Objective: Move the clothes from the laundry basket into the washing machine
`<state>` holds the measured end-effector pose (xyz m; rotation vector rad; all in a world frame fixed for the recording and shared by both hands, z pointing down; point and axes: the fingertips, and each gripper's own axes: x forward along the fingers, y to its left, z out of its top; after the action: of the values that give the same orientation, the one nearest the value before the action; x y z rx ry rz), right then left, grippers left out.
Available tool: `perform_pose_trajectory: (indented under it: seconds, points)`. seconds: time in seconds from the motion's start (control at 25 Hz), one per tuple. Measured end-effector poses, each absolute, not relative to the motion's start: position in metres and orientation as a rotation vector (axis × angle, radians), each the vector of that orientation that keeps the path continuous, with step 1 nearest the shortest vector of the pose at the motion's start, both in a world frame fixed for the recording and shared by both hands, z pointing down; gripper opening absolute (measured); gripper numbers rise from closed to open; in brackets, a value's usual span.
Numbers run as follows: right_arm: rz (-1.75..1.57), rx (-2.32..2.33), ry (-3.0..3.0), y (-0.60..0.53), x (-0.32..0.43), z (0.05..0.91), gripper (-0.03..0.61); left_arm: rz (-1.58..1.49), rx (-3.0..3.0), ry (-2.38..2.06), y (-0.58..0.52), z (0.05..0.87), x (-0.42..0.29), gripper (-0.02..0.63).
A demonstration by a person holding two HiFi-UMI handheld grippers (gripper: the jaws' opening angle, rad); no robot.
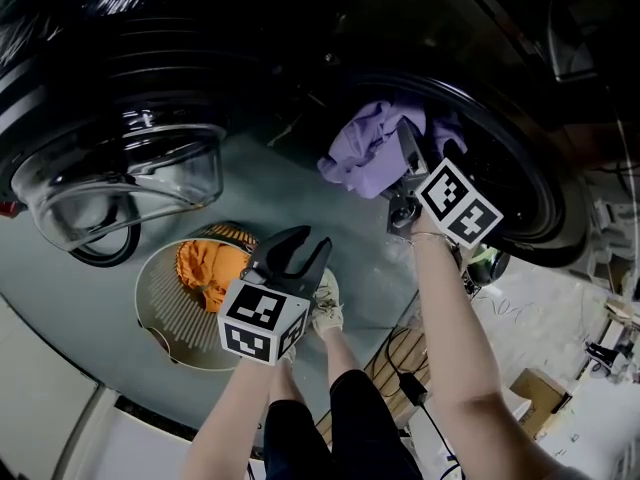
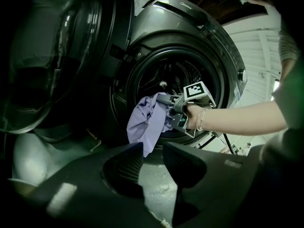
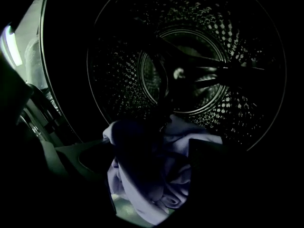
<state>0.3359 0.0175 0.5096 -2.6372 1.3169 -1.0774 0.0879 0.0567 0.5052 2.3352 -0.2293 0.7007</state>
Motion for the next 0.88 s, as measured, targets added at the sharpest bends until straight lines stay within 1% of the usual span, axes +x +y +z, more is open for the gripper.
perform_pose_trajectory:
  seconds: [0.16, 0.28, 0.44, 0.64, 0.8, 0.88]
  points:
    - [-0.999, -2.643, 1.357, 0.032, 0.322, 0.490, 0.488, 0.695, 2.346, -0.237, 0.055, 0.506, 0.086, 0.118]
    - [-1.024, -2.591, 1.406, 0.045, 0.290, 0.499, 0.488, 0.685, 2.347, -0.244, 0.055, 0.508, 0.085, 0.118]
    - [-1.197, -2.543, 1.339, 0.068, 0.253, 0.553, 0.492, 0.665, 2.345, -0.250, 0.054, 0.514, 0.086, 0.118]
    - [-1.425, -2.544, 1.243, 0.083, 0.230, 0.636, 0.517, 0.643, 2.332, -0.276, 0.055, 0.520, 0.080, 0.118]
    - [-1.474, -2.541, 1.191, 0.077, 0.228, 0.671, 0.520, 0.633, 2.330, -0.290, 0.056, 0.527, 0.077, 0.118]
    - [-1.456, -2.545, 1.198, 0.073, 0.232, 0.679, 0.501, 0.618, 2.330, -0.303, 0.055, 0.530, 0.078, 0.118]
